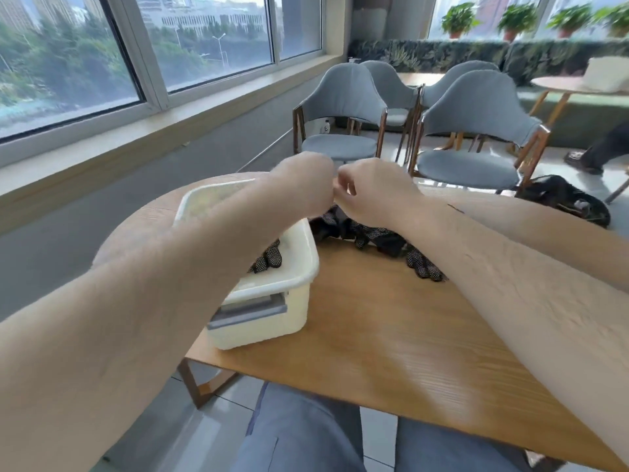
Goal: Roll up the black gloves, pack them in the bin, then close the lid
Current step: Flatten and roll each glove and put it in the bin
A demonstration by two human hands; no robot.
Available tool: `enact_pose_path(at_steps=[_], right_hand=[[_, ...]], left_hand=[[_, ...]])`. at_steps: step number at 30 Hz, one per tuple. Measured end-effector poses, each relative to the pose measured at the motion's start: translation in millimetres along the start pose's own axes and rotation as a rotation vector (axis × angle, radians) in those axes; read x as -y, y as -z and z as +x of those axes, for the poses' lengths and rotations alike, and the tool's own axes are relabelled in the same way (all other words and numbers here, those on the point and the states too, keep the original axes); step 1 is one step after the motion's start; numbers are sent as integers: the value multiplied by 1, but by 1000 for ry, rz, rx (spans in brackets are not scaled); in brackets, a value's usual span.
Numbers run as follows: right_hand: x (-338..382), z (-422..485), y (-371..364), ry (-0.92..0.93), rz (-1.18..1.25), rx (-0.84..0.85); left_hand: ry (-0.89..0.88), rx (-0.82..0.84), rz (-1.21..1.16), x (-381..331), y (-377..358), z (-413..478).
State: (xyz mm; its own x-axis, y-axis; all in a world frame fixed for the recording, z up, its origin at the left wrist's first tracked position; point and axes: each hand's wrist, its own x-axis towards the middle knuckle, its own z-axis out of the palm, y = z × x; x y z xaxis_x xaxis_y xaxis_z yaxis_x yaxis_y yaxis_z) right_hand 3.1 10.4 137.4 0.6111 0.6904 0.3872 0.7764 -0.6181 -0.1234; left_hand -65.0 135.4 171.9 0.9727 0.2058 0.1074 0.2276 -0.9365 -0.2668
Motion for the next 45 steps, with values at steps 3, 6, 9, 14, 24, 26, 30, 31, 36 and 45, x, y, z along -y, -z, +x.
enact_pose_path(at_steps=[3,6,9,14,24,26,30,31,36,45], right_hand=[[-38,-47,-2,-110,-22,-52],[-82,-103,-18,-243,-38,-84],[-113,-156,-55,-375,-35,-136],[-143,-196,-96,-446,-31,-262],[-165,-144,-112,-395,-63,-398],[-169,-132,-115,-395,-61,-383],[-171,-120,-121,-326,-33,-348],[-172,-119,-122,-321,-16,-356],[-172,-124,-124,-280,62,-442],[-168,-141,-113,-194,150,-570]], left_hand=[[-16,-20,-181,-67,2,-9],[-46,-110,-334,-119,-33,-14],[-127,-215,-425,-153,-82,-22],[-139,-280,-644,-187,-147,-13],[-96,-605,-675,-199,-169,42],[-60,-605,-669,-201,-169,50],[-135,-613,-653,-207,-173,60],[-152,-612,-650,-207,-174,61],[-171,-597,-697,-206,-175,56],[-155,-673,-667,-199,-169,49]])
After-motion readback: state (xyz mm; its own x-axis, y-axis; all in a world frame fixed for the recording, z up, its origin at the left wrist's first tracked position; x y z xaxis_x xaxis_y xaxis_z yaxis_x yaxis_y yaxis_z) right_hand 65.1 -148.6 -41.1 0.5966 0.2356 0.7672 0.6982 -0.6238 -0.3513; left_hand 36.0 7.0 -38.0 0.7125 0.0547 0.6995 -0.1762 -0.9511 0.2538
